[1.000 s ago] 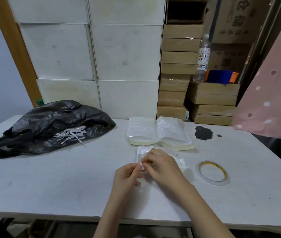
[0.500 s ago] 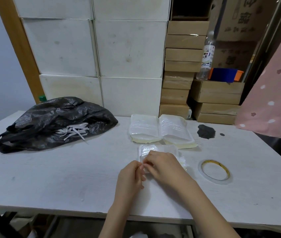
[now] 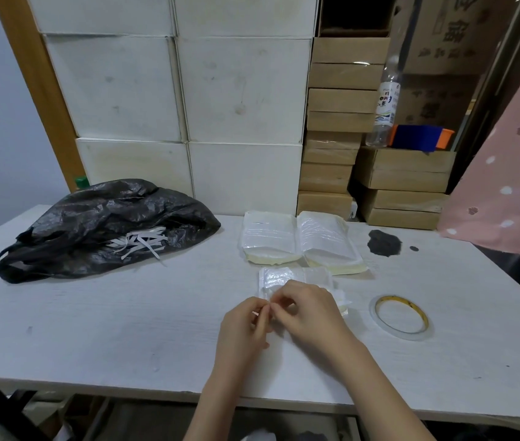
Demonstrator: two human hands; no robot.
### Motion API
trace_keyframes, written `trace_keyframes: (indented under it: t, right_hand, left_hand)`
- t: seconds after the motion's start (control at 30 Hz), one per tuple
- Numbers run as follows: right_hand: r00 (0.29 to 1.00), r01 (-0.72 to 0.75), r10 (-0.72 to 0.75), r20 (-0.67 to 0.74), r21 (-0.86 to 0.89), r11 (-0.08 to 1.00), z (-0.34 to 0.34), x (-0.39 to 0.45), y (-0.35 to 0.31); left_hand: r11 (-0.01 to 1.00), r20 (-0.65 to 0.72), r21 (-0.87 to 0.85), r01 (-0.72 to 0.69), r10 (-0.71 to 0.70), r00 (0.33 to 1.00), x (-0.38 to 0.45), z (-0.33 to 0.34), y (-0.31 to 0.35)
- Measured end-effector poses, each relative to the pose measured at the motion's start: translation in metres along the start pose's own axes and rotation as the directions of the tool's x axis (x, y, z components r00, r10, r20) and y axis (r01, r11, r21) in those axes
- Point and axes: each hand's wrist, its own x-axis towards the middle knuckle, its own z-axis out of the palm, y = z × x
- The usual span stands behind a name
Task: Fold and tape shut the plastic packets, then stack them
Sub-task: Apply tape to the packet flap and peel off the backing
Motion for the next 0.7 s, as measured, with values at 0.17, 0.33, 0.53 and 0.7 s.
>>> trace_keyframes:
  t: [0.17, 0.33, 0.53, 0.7]
  right_hand:
    - [0.998, 0.05, -0.052, -0.031, -0.052, 0.997, 0.001, 0.0, -0.003]
    - [0.996, 0.033, -0.036, -0.081, -0.04, 0.999, 0.005, -0.002, -0.001]
    - [0.974, -0.07, 0.116, -0.193, 0.231, 0.97, 0.011, -0.004, 0.005]
    - [0.903, -0.164, 0.367, -0.221, 0.614, 0.772, 0.002, -0.008, 0.015]
  left_hand:
    - [1.0, -0.012, 0.014, -0.002, 0.003, 1.0, 0.0, 0.001, 0.001]
    - [1.0, -0.013, -0.02, 0.021, -0.022, 1.0, -0.001, 0.0, 0.002]
    - [0.992, -0.05, -0.104, 0.075, -0.081, 0.995, -0.001, -0.002, 0.009]
    - [0.976, -0.047, -0.161, 0.144, -0.154, 0.987, -0.001, -0.003, 0.01]
